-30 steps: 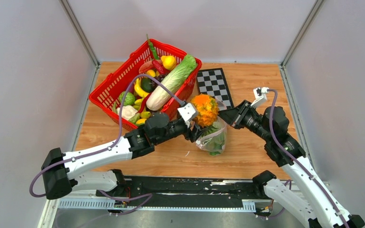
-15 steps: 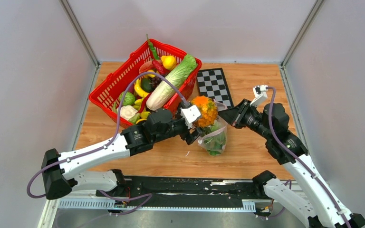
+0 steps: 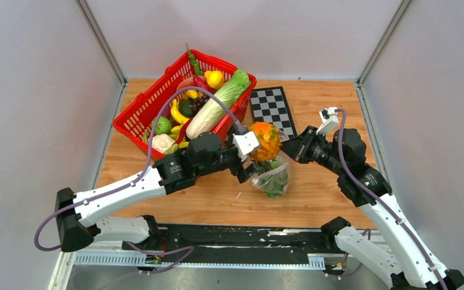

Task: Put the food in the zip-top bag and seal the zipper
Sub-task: Place the fake fruit in the zipper food storage bag.

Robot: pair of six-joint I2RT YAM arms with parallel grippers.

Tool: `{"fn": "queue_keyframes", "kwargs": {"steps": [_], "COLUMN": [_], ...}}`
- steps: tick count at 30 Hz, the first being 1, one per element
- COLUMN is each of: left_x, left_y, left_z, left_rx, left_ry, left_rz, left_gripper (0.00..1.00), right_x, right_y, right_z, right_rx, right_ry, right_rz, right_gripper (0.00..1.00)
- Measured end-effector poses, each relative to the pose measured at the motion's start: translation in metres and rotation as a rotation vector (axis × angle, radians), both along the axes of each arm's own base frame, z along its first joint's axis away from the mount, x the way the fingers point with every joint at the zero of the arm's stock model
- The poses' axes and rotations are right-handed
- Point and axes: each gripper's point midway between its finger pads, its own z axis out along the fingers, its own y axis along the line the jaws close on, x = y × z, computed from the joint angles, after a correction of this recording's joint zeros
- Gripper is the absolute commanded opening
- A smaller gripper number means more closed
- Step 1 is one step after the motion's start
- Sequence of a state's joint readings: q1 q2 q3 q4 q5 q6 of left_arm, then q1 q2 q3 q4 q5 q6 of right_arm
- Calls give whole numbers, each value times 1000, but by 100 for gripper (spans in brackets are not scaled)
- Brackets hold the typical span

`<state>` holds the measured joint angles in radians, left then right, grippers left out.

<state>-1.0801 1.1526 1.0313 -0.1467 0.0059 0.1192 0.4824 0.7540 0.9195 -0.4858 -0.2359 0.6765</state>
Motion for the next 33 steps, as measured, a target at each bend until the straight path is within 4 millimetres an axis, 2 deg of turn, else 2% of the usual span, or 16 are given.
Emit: {"fn": "queue_keyframes", "kwargs": {"steps": [4, 10, 13, 17, 21, 28, 33], "left_x": [-2, 0, 5, 12, 14, 13, 7], "left_y": [-11, -8, -2, 9, 8, -3, -20], "left_z": [7, 3, 3, 11, 16, 19, 27], "left_rx": [2, 28, 39, 34, 14, -23, -55], "left_ry": [3, -1, -13, -43, -46, -36, -28], "left_rz": [-40, -31, 5, 65, 76, 33, -56], "left_gripper": [97, 91, 83, 67, 56, 54, 50], "right_x": [1, 0, 0, 3, 3, 8, 12], "right_y": [3, 3, 1, 1, 3, -2, -10], "right_z": [4, 3, 2, -1, -1, -2, -16], "right_rx": [12, 9, 1, -18, -19, -31, -60], "right_ry": [-12, -12, -12, -7, -6, -14, 3], "right_rz": [18, 18, 12, 10, 16, -12, -46], "right_gripper": [2, 4, 4, 3, 3, 3, 3]}}
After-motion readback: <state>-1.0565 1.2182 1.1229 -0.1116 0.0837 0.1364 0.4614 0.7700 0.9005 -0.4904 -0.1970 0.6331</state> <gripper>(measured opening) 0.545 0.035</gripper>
